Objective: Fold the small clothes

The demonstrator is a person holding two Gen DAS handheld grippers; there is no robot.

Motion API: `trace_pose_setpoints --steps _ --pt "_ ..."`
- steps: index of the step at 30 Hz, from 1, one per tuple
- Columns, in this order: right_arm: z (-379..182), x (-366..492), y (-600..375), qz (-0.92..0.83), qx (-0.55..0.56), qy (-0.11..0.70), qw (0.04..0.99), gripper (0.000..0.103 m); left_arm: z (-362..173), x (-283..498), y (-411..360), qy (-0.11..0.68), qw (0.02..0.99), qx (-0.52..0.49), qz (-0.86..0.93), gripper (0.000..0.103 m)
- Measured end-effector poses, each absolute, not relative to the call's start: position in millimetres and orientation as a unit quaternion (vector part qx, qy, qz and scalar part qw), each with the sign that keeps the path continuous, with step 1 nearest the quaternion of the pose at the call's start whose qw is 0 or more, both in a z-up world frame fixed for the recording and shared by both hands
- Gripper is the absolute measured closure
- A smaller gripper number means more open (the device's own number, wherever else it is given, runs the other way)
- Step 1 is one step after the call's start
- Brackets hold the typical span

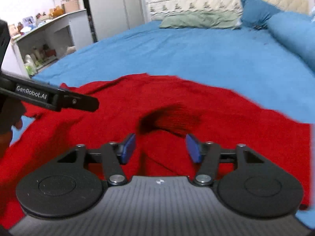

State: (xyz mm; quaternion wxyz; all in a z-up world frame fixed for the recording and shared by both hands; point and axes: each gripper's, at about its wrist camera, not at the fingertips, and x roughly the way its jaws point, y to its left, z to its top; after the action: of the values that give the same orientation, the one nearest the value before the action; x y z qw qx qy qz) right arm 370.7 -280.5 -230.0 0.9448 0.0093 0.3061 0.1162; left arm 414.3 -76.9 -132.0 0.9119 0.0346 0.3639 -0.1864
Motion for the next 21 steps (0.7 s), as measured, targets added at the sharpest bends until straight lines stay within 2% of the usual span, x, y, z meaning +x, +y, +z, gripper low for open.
trace_pose_setpoints --steps 3,6,8,12,15,16,17,21 --pt "-223 345 -321 0.069 0.024 0.3 0.951 0.019 -134 413 -114 0.342 0.906 0.097 -0.229 0.006" --pt "-224 325 -354 0.03 0.067 0.302 0.951 0.017 -148 423 -143 0.353 0.891 0.13 -0.256 0.024" --pt "-229 315 -375 0.005 0.099 0.31 0.946 0.017 -158 436 -155 0.363 0.883 0.141 -0.262 0.045" --pt "-235 305 -403 -0.018 0.142 0.322 0.936 0.017 -171 445 -173 0.368 0.87 0.17 -0.282 0.055" --pt "-232 303 -412 -0.029 0.154 0.318 0.935 0.017 -176 444 -181 0.365 0.858 0.202 -0.299 0.071" --pt "-231 303 -416 -0.031 0.157 0.317 0.935 0.017 -175 445 -182 0.365 0.858 0.202 -0.299 0.086" --pt "-229 304 -416 -0.032 0.162 0.316 0.934 0.017 -173 446 -181 0.366 0.86 0.198 -0.294 0.091" --pt "-229 299 -423 -0.034 0.188 0.313 0.93 0.017 -157 448 -155 0.355 0.891 0.123 -0.256 0.092"
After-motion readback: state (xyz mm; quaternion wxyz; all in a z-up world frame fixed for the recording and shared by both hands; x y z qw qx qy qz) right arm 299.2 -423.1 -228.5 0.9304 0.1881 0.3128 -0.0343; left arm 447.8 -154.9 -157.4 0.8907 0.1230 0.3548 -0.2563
